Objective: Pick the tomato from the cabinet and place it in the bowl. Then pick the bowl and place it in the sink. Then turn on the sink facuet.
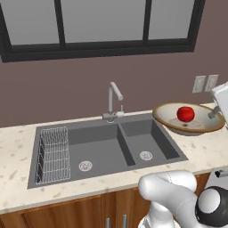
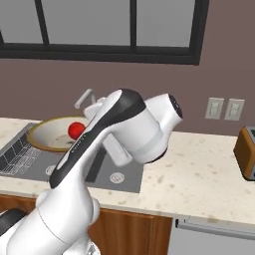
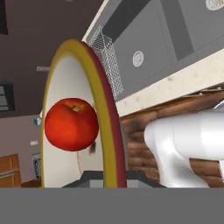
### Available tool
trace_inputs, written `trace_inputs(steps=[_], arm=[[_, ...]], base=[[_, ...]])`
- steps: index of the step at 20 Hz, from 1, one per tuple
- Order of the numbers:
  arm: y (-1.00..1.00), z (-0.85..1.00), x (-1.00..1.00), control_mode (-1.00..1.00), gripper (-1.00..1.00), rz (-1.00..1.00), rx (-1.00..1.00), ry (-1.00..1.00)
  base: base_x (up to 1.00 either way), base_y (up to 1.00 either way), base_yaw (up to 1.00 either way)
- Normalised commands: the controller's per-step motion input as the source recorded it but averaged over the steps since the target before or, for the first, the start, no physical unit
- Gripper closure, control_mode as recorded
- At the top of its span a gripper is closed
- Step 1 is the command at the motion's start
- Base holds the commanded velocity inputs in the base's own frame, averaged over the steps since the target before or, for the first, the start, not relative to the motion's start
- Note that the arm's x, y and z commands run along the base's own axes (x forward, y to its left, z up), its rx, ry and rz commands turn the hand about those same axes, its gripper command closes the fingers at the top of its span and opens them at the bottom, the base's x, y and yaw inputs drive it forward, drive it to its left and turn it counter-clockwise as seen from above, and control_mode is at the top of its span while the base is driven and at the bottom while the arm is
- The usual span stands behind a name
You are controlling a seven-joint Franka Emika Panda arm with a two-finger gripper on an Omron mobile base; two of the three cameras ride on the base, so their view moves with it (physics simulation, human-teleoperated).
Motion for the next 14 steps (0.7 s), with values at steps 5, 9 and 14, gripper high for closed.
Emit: trace_inputs(steps=[5, 9, 14], arm=[[0.62, -0.33, -0.32, -1.0, 1.0, -0.16, -0.06, 0.06], [0.9, 0.0, -0.23, -1.0, 1.0, -0.49, 0.0, 0.03], [1.0, -0.05, 0.01, -1.0, 1.0, -0.64, -0.01, 0.08]], base=[[0.0, 0.0, 0.0], [0.0, 0.0, 0.0], [0.0, 0.0, 0.0]])
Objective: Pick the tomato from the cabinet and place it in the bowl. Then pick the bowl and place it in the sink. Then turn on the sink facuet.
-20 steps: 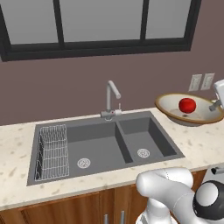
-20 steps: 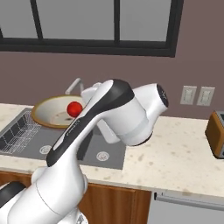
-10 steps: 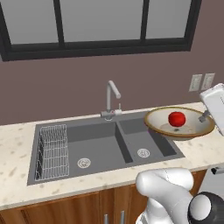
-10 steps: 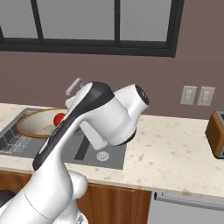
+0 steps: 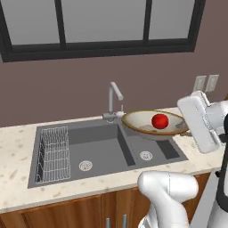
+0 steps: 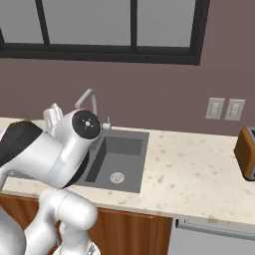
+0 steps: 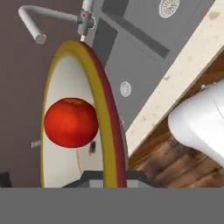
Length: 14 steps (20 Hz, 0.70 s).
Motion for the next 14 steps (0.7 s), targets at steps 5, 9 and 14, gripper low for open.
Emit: trace_inputs(steps=[5, 9, 14], arm=[[0.92, -0.48, 0.21, -1.0, 1.0, -0.59, -0.16, 0.14], [0.69, -0.42, 0.36, -1.0, 1.0, -0.43, -0.21, 0.15], [0.64, -0.28, 0.41, -1.0, 1.0, -0.41, -0.14, 0.07]], base=[[0.0, 0.0, 0.0], [0.0, 0.0, 0.0], [0.0, 0.0, 0.0]])
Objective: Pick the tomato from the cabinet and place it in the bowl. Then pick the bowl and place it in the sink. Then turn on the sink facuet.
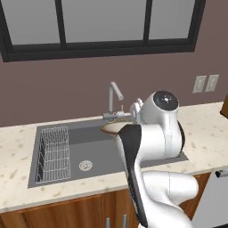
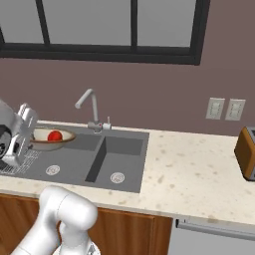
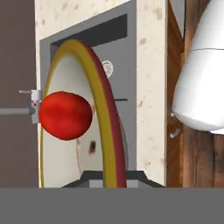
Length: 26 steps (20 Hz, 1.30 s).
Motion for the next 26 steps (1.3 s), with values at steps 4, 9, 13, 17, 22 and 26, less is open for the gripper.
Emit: trace_inputs(steps=[4, 9, 13, 17, 22, 26], arm=[[0.52, -0.34, 0.18, -1.0, 1.0, -0.36, -0.09, 0.01], [0.27, -0.43, 0.47, -1.0, 1.0, -0.33, -0.01, 0.0], [0.01, -0.53, 0.7, -1.0, 1.0, -0.23, 0.0, 0.0], [0.14, -0.79, 0.69, -1.0, 1.0, -0.1, 0.0, 0.0], [0.34, -0.72, 0.47, -1.0, 1.0, -0.01, 0.0, -0.01], [0.21, -0.53, 0.24, -1.0, 1.0, 0.0, 0.0, -0.01]], base=[[0.0, 0.0, 0.0], [0.0, 0.0, 0.0], [0.0, 0.0, 0.0], [0.0, 0.0, 0.0], [0.0, 0.0, 0.0], [0.0, 0.0, 0.0]])
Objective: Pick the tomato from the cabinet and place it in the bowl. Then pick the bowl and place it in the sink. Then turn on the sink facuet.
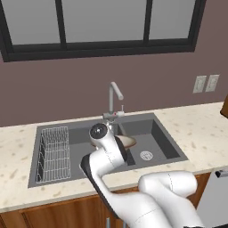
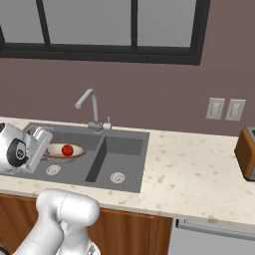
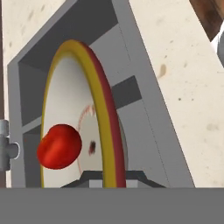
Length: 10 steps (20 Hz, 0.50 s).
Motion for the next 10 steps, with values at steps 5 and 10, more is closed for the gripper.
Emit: trace_inputs(steps=[5, 10], arm=[[0.01, -0.23, 0.2, -1.0, 1.0, -0.04, 0.0, 0.0], [0.08, -0.17, 0.33, -1.0, 1.0, -0.14, 0.0, 0.03]], base=[[0.0, 0.0, 0.0], [0.0, 0.0, 0.0]])
